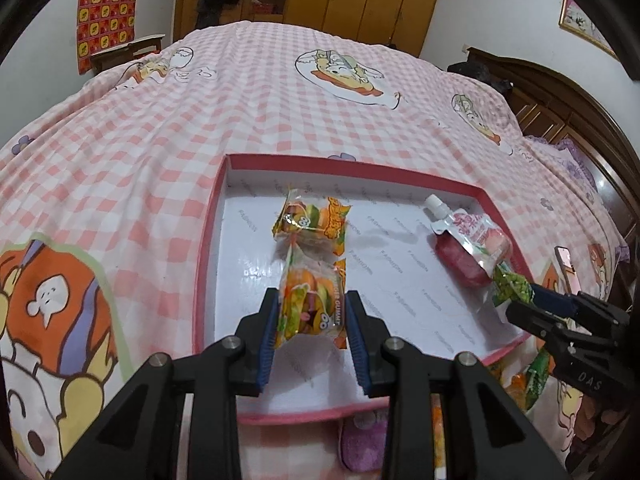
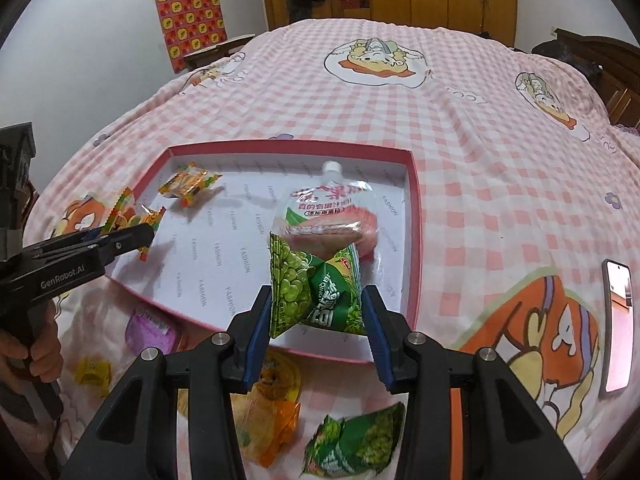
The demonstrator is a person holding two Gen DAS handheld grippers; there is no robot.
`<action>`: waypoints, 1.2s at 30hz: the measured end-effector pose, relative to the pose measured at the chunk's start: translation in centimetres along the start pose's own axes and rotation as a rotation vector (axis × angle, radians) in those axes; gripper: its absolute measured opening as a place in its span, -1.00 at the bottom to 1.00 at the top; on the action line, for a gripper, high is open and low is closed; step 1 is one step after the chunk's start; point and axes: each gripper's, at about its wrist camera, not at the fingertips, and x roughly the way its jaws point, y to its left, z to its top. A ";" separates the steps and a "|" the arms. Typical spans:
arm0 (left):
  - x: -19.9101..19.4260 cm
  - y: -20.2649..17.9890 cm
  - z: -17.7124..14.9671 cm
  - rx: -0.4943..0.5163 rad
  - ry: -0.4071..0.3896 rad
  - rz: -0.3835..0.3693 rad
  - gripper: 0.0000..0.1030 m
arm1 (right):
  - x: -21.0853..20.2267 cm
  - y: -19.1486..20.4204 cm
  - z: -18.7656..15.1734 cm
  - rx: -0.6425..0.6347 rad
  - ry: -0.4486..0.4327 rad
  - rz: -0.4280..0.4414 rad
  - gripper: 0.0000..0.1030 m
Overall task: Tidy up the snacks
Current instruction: 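Carry the gummy bag in the left tool into the box while the right tool carries the pea bag there, then open the left tool to drop the gummy bag while the right tool releases the pea bag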
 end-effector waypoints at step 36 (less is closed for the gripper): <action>2.9 -0.4 1.6 0.049 -0.022 0.064 -0.24 | 4.2 -1.1 2.0 0.003 -0.022 -0.044 -0.13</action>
